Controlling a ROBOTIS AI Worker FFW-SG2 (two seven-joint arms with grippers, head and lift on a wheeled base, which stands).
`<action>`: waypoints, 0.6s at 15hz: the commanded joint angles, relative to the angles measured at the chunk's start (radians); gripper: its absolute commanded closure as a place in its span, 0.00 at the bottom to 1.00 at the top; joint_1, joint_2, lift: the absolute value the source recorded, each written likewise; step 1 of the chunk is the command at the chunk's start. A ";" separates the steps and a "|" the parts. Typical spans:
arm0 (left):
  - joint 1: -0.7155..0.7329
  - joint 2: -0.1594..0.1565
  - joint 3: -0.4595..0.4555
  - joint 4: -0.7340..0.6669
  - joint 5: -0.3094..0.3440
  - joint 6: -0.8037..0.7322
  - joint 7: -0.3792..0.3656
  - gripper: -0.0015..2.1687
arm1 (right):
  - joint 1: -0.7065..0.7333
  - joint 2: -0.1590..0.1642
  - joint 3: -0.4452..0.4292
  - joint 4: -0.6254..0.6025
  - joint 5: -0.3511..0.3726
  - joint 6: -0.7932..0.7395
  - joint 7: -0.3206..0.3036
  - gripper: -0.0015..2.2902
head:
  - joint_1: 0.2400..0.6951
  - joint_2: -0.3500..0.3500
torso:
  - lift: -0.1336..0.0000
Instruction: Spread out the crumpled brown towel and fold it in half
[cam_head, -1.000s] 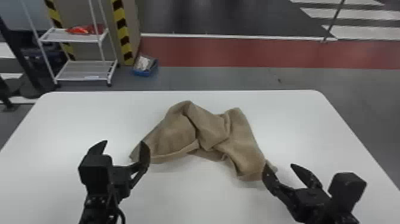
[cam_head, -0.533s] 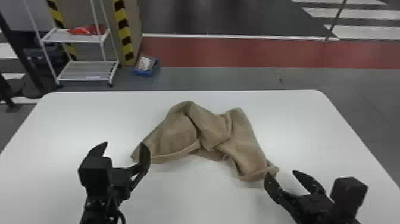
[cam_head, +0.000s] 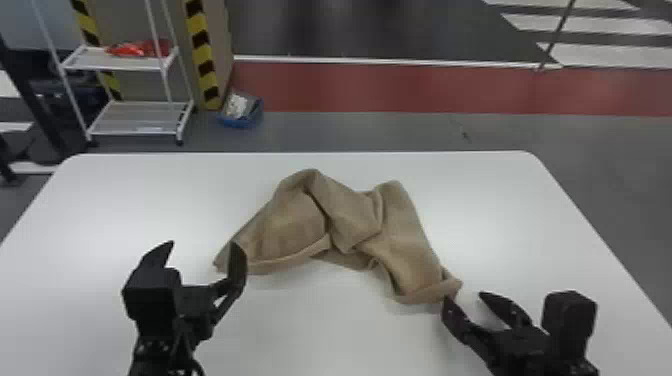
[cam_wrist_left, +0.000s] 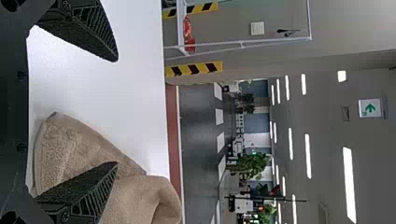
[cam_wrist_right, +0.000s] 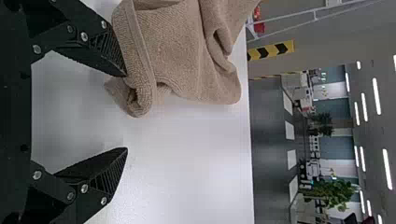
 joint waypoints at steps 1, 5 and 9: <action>0.001 -0.001 -0.001 -0.001 0.000 0.000 0.000 0.04 | -0.022 0.000 0.001 0.003 0.011 0.050 0.007 0.21 | 1.00 0.41 | 0.04; 0.001 -0.001 0.002 -0.001 0.000 0.000 0.000 0.04 | -0.048 0.000 0.005 0.001 0.003 0.105 0.026 0.31 | 1.00 0.42 | 0.04; 0.001 0.000 0.005 -0.001 0.000 -0.003 0.000 0.04 | -0.054 0.000 0.016 0.000 0.003 0.108 0.033 0.36 | 1.00 0.43 | 0.04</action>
